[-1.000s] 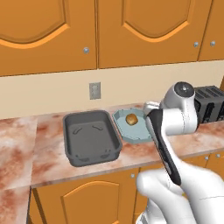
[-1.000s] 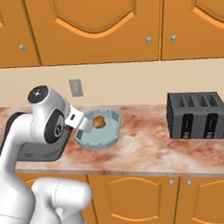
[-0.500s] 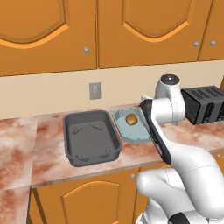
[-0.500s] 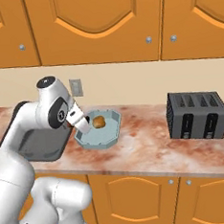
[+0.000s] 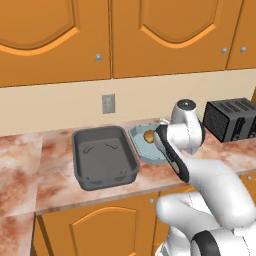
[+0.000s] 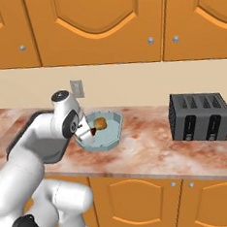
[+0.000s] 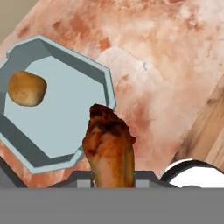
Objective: Place one potato and one chicken drumstick in each tupperware on the nearby counter, to pack two identical lunches.
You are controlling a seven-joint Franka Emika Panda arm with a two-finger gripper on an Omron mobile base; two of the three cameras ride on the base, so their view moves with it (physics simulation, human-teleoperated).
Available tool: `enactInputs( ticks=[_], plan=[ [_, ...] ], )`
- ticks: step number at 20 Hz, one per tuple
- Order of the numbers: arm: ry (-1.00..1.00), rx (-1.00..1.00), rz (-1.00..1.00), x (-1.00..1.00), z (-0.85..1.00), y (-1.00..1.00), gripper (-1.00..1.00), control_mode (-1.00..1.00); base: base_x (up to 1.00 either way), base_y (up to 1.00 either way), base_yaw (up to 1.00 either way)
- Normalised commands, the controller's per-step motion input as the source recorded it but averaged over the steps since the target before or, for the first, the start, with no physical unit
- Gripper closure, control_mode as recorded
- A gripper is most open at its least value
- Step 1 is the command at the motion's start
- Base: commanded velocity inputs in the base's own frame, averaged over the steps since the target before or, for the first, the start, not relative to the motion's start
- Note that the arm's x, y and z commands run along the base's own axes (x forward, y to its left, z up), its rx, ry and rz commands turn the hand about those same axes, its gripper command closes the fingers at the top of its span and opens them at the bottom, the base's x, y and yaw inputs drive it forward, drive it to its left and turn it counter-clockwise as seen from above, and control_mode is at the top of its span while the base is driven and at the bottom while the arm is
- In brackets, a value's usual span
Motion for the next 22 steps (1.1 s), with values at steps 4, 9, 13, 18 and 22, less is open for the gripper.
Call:
enactInputs(
  ticks=[4,9,13,18,22],
  plan=[
    [0.00,0.04,0.00,0.57,-0.31,0.00,1.00,-1.00,0.00,0.00,0.00],
    [0.01,0.00,0.00,0.64,-0.17,0.00,1.00,-1.00,0.00,0.00,0.00],
    [0.07,0.00,0.00,0.58,-0.19,0.00,1.00,-1.00,0.00,0.00,0.00],
    [0.13,0.00,0.00,0.32,-0.35,0.00,1.00,-1.00,0.00,0.00,0.00],
    [0.10,0.00,0.00,0.26,-0.37,0.00,1.00,-1.00,0.00,0.00,0.00]
  ],
)
